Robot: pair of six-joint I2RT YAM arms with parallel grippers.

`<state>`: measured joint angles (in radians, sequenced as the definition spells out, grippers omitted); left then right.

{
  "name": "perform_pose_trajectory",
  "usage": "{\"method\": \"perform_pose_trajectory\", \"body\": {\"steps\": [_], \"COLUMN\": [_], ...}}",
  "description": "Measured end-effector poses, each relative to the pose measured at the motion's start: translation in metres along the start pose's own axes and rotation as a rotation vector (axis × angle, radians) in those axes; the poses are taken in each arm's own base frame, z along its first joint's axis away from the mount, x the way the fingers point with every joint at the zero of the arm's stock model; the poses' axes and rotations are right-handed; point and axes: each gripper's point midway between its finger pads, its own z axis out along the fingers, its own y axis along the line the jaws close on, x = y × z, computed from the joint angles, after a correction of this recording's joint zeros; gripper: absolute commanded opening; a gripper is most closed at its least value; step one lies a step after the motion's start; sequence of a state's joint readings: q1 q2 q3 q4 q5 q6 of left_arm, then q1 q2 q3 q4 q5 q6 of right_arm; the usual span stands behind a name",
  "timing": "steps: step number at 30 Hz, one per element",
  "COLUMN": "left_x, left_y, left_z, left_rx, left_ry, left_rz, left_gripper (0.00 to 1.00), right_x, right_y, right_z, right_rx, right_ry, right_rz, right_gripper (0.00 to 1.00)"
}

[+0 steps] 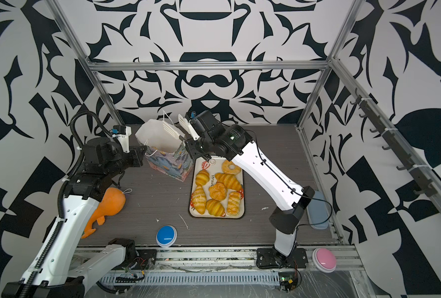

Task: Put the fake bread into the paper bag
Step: 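Raise the empty tongs out of the bag and draw back over the tray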

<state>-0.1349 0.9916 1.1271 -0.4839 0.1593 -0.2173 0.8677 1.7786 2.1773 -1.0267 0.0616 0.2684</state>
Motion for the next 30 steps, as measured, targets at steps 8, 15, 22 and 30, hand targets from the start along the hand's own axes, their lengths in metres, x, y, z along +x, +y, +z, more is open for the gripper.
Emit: {"method": "perform_pose_trajectory", "body": {"steps": [8,15,22,30], "left_x": [0.0,0.0,0.002,0.002], "left_y": [0.001,0.001,0.001,0.001], "left_z": [0.0,0.0,0.0,0.0], "left_rx": [-0.004,-0.006,-0.008,-0.008], "left_ry": [0.0,0.0,0.006,0.006], "left_rz": [0.001,0.001,0.0,0.0], "left_gripper": [0.09,0.09,0.09,0.09], "right_x": [0.024,0.046,0.077,0.116], "right_y": [-0.025,-0.083,-0.147,-0.188], "right_z": [-0.006,-0.021,-0.025,-0.013], "right_rx": [0.089,0.183,0.288,0.346], "right_ry": [0.03,0.04,0.075,0.139], "right_rz": [-0.025,0.054,0.169,0.273], "right_gripper": [0.52,0.52,0.52,0.52]}}
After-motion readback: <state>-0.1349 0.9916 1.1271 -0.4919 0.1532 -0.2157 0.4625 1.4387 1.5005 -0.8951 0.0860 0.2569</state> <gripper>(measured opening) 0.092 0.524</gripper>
